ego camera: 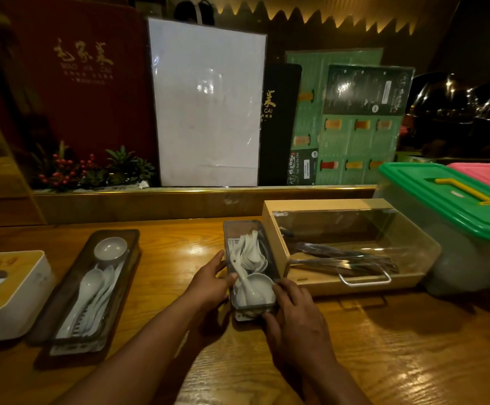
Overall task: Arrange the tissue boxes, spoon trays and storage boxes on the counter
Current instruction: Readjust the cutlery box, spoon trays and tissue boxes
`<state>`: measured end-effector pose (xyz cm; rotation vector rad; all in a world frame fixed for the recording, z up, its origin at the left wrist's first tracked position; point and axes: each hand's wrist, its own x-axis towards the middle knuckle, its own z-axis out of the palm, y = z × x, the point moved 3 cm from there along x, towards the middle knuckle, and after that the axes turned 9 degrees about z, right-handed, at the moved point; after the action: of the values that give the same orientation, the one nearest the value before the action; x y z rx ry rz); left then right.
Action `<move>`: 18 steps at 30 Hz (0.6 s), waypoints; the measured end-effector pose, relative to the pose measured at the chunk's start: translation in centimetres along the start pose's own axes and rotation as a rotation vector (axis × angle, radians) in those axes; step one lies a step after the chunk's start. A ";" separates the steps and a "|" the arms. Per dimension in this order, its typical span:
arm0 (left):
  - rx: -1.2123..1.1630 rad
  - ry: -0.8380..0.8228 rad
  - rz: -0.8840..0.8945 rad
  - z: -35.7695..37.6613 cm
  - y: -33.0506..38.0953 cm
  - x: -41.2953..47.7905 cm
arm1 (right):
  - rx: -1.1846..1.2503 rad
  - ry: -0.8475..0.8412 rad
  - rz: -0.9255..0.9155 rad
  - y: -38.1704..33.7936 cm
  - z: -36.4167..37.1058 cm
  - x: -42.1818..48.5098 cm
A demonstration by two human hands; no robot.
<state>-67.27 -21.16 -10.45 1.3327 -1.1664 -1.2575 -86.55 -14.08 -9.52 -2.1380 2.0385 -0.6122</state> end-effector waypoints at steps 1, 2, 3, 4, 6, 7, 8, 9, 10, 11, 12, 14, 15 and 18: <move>-0.009 0.012 -0.012 -0.2 -0.1 -0.1 | 0.002 -0.004 0.003 0.1 0.0 0.0; -0.005 0.020 -0.017 -0.4 0.0 -0.4 | 0.002 -0.008 0.011 0.1 0.0 0.0; 0.013 0.027 -0.016 -0.7 0.2 -0.8 | -0.004 -0.010 0.019 0.1 0.0 0.0; 0.030 0.035 -0.012 -1.0 0.3 -1.1 | -0.014 -0.005 0.024 0.1 0.1 0.0; 0.073 0.057 0.018 -2.1 0.6 -1.8 | -0.038 0.026 0.030 -0.1 0.1 0.0; 0.108 0.078 0.039 -2.8 0.9 -2.3 | -0.041 0.051 0.030 -0.3 0.2 -0.1; 0.152 0.099 0.063 -3.7 1.1 -2.8 | -0.027 0.079 0.026 -0.6 0.3 -0.2; 0.191 0.117 0.093 -4.7 1.5 -3.3 | 0.003 0.106 0.010 -1.1 0.4 -0.3; 0.220 0.131 0.119 -5.8 1.9 -3.9 | 0.043 0.133 -0.021 -1.8 0.7 -0.4; 0.242 0.142 0.142 -7.0 2.3 -4.6 | 0.087 0.161 -0.064 -2.7 0.9 -0.6; 0.257 0.155 0.156 -8.2 2.6 -5.3 | 0.129 0.181 -0.110 -3.9 1.3 -0.8; 0.310 0.186 0.192 -10.7 3.0 -6.7 | 0.175 0.167 -0.196 -7.1 2.2 -1.4; 0.363 0.207 0.219 -12.1 3.2 -7.4 | 0.184 0.131 -0.231 -8.9 2.8 -1.9; 0.608 0.290 0.302 -16.6 3.7 -8.9 | 0.192 -0.025 -0.312 -14.3 5.1 -3.1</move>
<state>-51.01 -12.40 -5.05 1.6255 -1.5301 -0.4793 -71.44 -10.79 -9.63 -2.3466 1.5716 -0.7792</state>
